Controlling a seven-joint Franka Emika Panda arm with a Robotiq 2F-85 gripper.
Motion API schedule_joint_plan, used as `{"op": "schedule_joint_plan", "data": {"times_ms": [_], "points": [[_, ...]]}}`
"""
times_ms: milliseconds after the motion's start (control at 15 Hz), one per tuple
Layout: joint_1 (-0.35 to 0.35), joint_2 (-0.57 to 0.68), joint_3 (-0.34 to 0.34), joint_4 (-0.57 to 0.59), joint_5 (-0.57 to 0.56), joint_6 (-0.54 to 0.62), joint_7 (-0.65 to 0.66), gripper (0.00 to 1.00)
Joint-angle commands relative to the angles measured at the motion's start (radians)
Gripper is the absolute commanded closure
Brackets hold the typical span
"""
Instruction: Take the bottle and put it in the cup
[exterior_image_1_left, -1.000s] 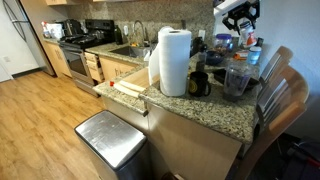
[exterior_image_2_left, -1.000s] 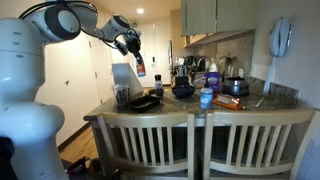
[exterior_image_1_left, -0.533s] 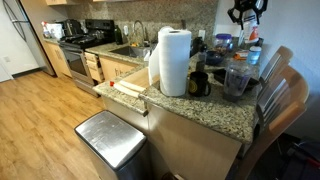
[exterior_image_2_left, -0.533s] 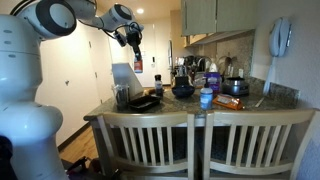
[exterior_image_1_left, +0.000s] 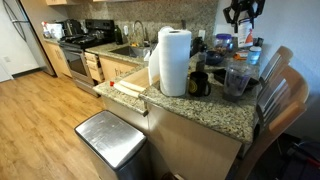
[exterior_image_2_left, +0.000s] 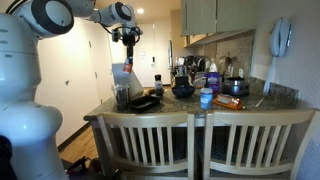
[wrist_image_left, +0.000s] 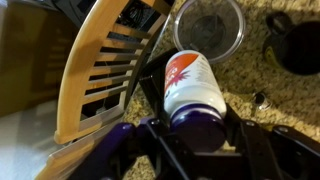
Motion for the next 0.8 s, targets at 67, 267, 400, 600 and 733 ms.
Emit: {"op": "schedule_joint_plan", "data": {"times_ms": [67,267,400,600,733], "points": [[-0.035,0.013,0.034,-0.079,0.112,0.006,-0.116,0.69],[-0.04,0.026,0.031,-0.097,0.139,-0.01,-0.124,0.69],[-0.041,0.026,0.028,-0.109,0.144,-0.008,-0.116,0.69],[-0.046,0.027,0.027,-0.118,0.153,-0.01,-0.112,0.69],[-0.049,0.026,0.027,-0.127,0.156,-0.005,-0.114,0.69]]}}
